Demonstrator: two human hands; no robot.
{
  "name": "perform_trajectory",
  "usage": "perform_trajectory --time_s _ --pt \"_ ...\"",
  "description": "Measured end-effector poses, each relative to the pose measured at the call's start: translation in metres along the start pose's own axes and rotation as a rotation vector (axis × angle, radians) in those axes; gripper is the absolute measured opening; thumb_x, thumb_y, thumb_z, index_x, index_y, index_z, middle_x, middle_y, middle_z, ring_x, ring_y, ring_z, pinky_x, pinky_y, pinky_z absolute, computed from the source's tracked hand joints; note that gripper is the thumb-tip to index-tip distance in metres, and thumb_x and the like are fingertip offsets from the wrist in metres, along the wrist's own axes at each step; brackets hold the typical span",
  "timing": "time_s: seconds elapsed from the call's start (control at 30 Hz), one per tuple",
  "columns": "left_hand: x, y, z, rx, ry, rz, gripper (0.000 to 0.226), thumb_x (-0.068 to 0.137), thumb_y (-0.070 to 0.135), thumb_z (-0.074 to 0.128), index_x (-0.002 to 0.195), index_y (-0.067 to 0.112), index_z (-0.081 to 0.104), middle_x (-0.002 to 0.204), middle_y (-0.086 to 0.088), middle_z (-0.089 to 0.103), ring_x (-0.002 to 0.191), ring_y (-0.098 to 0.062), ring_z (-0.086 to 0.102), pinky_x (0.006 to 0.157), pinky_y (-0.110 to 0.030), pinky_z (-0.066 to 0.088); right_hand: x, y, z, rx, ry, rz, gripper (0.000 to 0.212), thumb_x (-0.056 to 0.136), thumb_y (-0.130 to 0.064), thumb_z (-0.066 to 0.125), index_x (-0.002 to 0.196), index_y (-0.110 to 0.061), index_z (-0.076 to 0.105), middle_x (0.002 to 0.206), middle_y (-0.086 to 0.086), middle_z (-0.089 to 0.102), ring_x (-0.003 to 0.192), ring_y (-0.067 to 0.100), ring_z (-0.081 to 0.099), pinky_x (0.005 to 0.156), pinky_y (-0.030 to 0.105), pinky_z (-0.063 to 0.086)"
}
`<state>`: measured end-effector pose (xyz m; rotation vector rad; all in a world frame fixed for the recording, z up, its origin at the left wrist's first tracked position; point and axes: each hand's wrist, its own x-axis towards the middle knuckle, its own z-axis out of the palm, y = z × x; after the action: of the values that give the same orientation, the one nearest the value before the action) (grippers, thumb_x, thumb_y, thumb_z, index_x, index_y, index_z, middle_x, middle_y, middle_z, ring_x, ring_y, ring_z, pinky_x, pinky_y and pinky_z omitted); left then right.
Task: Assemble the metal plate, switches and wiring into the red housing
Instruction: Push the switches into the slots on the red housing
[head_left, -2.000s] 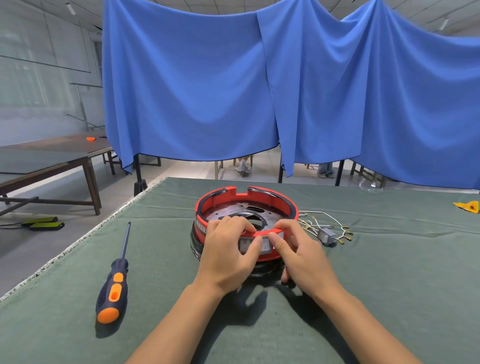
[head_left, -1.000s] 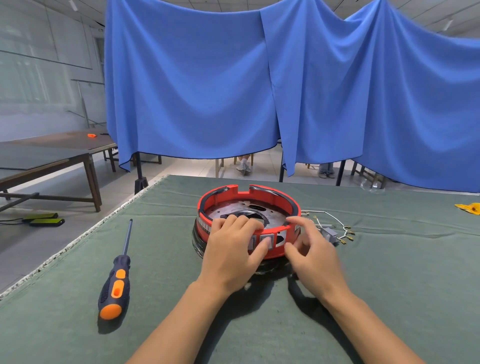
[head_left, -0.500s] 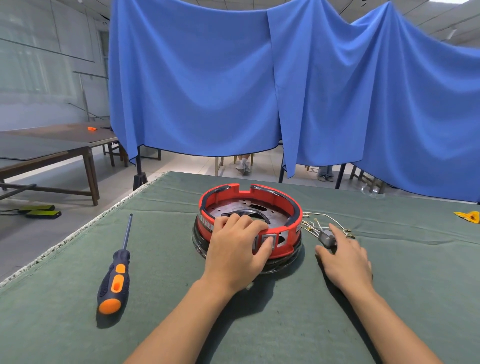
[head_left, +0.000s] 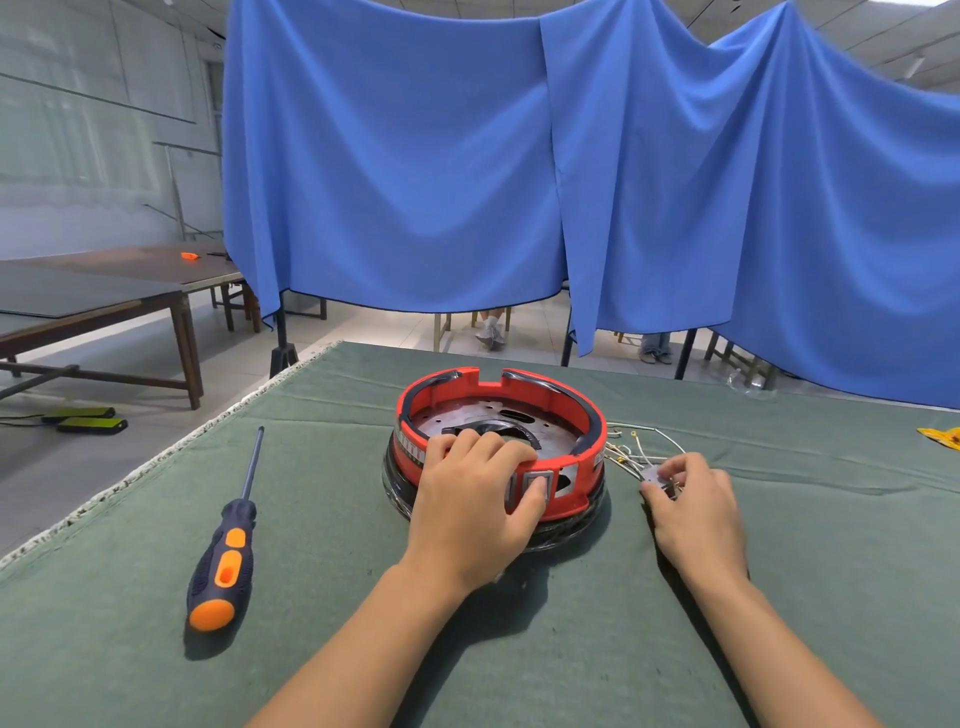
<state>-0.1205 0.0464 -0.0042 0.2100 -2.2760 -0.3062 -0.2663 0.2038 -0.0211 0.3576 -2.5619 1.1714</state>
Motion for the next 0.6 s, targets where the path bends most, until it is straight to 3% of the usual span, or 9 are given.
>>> perform_trajectory --time_s 0.13,0.23,0.3,0.33,0.47,0.6 --pt "0.000 0.000 0.001 -0.001 0.003 0.000 0.036 0.084 0.046 0.045 0.096 0.023 0.070 0.092 0.009 0.068 0.088 -0.015 0.060 0.087 -0.031 0.032 0.000 0.000 0.001 0.053 -0.021 -0.007 0.027 0.089 -0.021 0.063 0.115 -0.015 0.060 0.116 0.012 0.056 0.096 0.026 0.056 0.081 0.032 0.041" --pt "0.000 0.000 0.001 0.009 0.005 0.007 0.036 0.085 0.046 0.044 0.098 0.025 0.070 0.091 0.009 0.068 0.088 -0.016 0.060 0.086 -0.032 0.034 -0.001 -0.002 0.002 0.161 -0.074 -0.046 0.031 0.087 -0.015 0.065 0.118 -0.011 0.064 0.115 0.011 0.062 0.095 0.024 0.059 0.086 0.029 0.043" --pt "0.000 0.000 0.001 0.026 0.003 0.008 0.036 0.086 0.046 0.044 0.100 0.026 0.071 0.090 0.008 0.068 0.087 -0.016 0.059 0.086 -0.032 0.034 -0.003 -0.004 0.002 0.273 -0.138 -0.021 0.031 0.087 -0.009 0.065 0.119 -0.009 0.065 0.114 0.011 0.066 0.099 0.026 0.062 0.090 0.038 0.050" --pt "-0.001 0.000 0.001 0.034 0.004 0.007 0.036 0.086 0.045 0.044 0.100 0.026 0.071 0.089 0.008 0.068 0.087 -0.017 0.060 0.087 -0.033 0.033 -0.005 -0.005 0.001 0.359 -0.171 0.013 0.031 0.088 -0.005 0.065 0.119 -0.007 0.065 0.113 0.012 0.067 0.098 0.026 0.063 0.088 0.040 0.052" --pt "-0.001 0.006 0.001 0.075 0.024 -0.003 0.033 0.085 0.041 0.045 0.094 0.024 0.071 0.086 0.006 0.067 0.085 -0.020 0.060 0.091 -0.035 0.032 -0.015 -0.012 -0.010 0.861 -0.325 0.242 0.026 0.088 0.004 0.059 0.111 -0.007 0.064 0.087 0.011 0.068 0.064 0.017 0.065 0.059 0.022 0.056" --pt "-0.001 0.009 0.002 0.097 0.021 -0.006 0.031 0.084 0.038 0.047 0.091 0.021 0.071 0.089 0.003 0.067 0.088 -0.022 0.060 0.094 -0.035 0.032 -0.028 -0.016 -0.026 1.104 -0.458 0.326 0.021 0.089 -0.002 0.057 0.105 -0.013 0.066 0.083 0.007 0.074 0.066 0.016 0.070 0.055 0.023 0.056"
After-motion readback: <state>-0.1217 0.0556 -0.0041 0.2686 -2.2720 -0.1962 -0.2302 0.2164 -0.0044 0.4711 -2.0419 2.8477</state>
